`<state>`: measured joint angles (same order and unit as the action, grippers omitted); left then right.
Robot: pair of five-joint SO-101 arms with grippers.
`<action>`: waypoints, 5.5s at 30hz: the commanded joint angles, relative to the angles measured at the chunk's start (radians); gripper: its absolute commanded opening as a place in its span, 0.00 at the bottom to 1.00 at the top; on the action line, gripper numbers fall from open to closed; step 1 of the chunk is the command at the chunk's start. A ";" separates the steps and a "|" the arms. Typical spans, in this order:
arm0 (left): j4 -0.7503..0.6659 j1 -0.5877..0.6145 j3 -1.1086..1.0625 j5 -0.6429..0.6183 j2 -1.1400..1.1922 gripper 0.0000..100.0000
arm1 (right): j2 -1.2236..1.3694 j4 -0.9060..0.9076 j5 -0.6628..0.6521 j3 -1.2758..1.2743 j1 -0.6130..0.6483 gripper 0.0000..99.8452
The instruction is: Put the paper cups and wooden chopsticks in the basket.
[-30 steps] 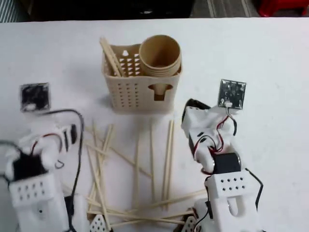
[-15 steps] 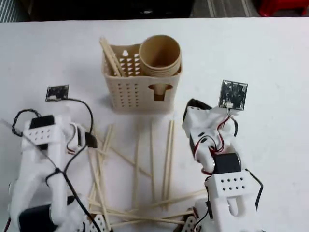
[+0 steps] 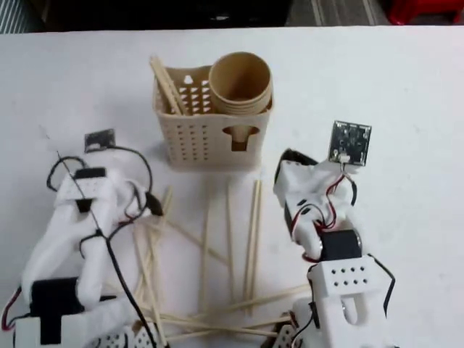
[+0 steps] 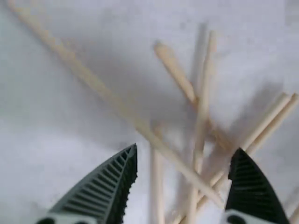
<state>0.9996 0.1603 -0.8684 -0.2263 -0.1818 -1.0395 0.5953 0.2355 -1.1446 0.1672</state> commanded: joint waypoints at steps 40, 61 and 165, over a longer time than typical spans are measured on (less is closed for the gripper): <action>0.126 -0.036 0.325 0.069 0.093 0.02 | -0.024 -0.021 0.006 0.005 -0.002 0.03; 0.555 -0.044 0.957 0.072 0.091 0.02 | -0.024 -0.021 0.005 0.005 -0.002 0.03; -0.462 -0.139 -0.043 0.046 -0.792 0.24 | -0.024 -0.021 0.000 0.005 -0.008 0.03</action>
<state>0.5148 0.0008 -0.9237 -0.1711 -0.9306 -1.0441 0.5938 0.2355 -1.1446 0.1672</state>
